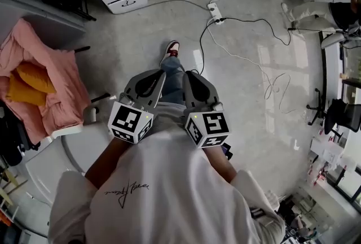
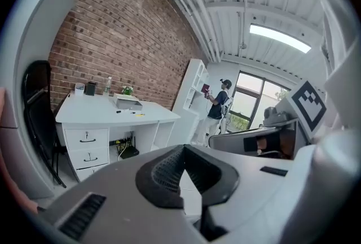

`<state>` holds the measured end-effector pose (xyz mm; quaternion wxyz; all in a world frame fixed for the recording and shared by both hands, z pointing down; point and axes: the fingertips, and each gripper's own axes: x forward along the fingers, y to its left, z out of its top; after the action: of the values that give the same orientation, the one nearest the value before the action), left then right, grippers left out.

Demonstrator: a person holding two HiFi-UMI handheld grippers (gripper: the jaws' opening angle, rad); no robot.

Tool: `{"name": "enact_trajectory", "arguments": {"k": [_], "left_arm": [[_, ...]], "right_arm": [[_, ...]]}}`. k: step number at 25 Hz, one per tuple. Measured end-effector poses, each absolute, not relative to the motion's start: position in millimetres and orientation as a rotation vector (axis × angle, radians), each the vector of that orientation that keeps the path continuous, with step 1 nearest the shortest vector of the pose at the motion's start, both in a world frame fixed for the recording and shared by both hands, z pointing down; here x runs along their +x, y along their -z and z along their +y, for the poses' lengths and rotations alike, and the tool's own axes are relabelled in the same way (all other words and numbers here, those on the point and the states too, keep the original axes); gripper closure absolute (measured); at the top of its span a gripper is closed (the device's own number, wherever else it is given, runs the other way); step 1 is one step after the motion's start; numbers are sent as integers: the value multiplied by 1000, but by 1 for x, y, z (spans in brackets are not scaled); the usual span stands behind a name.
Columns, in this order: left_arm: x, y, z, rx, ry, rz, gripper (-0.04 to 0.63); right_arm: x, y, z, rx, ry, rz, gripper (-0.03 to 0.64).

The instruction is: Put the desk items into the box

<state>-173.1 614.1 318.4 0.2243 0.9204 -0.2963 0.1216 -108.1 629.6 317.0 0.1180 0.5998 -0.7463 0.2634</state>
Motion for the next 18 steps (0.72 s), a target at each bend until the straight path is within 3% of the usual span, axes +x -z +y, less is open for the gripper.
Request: {"name": "enact_trajectory", "arguments": {"k": [11,18], "left_arm": [[-124,-348,527,2548,-477,-780,595],[-57,-352,449,2599,-497,-711,594]], "right_arm": [[-66,-342,530,1743,-936,-2230,591],[-11,-351,447,1719,-958,-2198,591]]}}
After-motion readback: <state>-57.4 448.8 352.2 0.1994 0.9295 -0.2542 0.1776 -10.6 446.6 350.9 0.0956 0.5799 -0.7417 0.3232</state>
